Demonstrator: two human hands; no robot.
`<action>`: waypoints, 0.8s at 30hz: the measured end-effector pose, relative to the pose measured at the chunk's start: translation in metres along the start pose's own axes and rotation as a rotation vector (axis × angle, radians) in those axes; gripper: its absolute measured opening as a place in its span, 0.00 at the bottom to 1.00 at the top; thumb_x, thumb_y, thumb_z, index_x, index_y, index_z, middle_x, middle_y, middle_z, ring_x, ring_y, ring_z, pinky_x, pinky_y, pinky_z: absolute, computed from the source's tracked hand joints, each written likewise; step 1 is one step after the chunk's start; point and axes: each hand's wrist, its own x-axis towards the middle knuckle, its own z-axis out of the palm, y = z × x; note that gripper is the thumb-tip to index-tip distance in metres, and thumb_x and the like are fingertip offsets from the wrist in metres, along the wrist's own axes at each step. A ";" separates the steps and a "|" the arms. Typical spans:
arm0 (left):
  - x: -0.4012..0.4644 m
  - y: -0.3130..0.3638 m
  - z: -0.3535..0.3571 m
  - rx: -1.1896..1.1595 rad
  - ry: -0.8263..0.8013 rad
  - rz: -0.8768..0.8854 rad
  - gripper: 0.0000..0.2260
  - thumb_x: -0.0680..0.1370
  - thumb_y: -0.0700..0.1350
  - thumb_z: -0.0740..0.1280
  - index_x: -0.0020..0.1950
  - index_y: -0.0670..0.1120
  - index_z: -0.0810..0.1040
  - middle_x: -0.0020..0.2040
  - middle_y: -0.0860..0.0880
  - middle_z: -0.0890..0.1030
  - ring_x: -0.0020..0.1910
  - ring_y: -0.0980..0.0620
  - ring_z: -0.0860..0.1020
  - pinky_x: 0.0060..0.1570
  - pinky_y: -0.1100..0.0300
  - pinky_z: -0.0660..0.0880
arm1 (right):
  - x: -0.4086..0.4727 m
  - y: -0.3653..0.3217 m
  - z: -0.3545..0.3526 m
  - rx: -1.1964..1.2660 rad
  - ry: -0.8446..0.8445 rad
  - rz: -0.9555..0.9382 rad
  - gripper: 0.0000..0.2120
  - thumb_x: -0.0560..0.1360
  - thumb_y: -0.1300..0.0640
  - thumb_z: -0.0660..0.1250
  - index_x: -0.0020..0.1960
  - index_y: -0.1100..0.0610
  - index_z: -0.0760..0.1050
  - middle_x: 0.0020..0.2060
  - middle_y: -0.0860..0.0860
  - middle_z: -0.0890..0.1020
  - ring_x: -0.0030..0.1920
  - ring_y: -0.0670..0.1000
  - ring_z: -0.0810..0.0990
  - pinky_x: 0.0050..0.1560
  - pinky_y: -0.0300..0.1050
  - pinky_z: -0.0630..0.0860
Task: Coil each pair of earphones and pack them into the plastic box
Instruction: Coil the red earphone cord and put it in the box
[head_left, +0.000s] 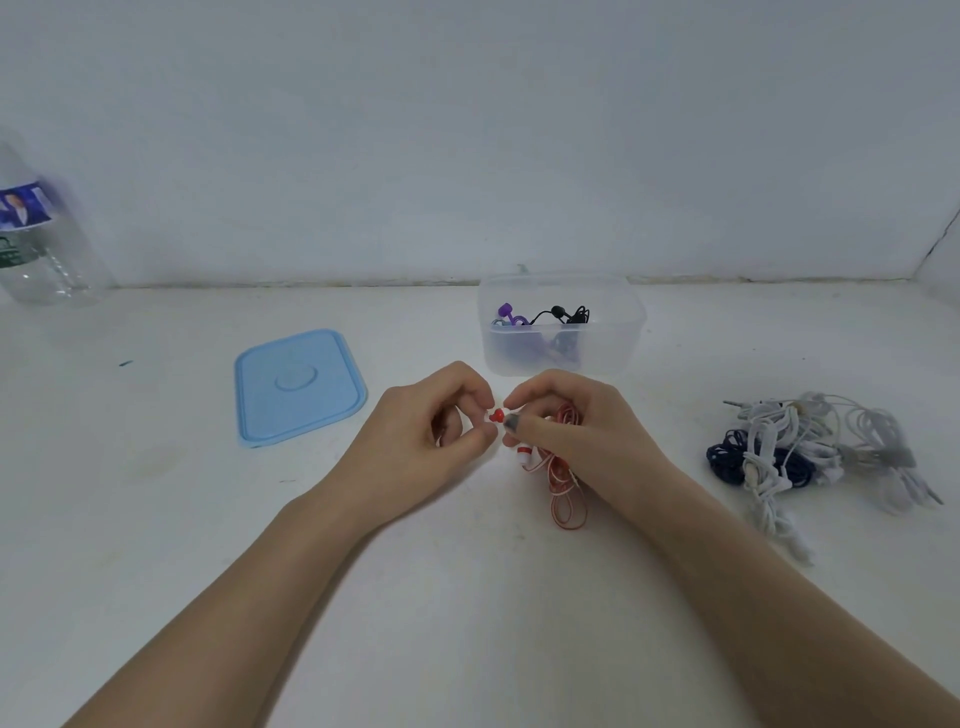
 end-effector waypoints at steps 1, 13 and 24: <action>0.000 0.000 0.000 0.003 0.003 0.003 0.07 0.77 0.40 0.72 0.48 0.50 0.77 0.35 0.60 0.79 0.30 0.56 0.70 0.34 0.69 0.67 | 0.000 0.000 0.000 -0.001 0.003 -0.003 0.03 0.75 0.59 0.74 0.47 0.57 0.80 0.35 0.55 0.86 0.35 0.50 0.80 0.36 0.39 0.75; 0.000 0.000 -0.002 0.034 0.044 0.063 0.07 0.76 0.39 0.74 0.48 0.52 0.84 0.39 0.58 0.83 0.33 0.56 0.74 0.35 0.68 0.67 | 0.001 0.000 -0.003 0.048 0.009 -0.007 0.05 0.74 0.61 0.74 0.46 0.62 0.80 0.36 0.57 0.86 0.32 0.51 0.81 0.35 0.41 0.74; 0.004 0.000 -0.003 -0.273 -0.037 -0.050 0.06 0.77 0.35 0.73 0.49 0.45 0.84 0.45 0.48 0.86 0.48 0.48 0.84 0.54 0.58 0.79 | 0.002 -0.002 -0.007 0.163 -0.018 0.040 0.06 0.74 0.63 0.74 0.46 0.66 0.81 0.36 0.58 0.85 0.31 0.51 0.81 0.36 0.41 0.77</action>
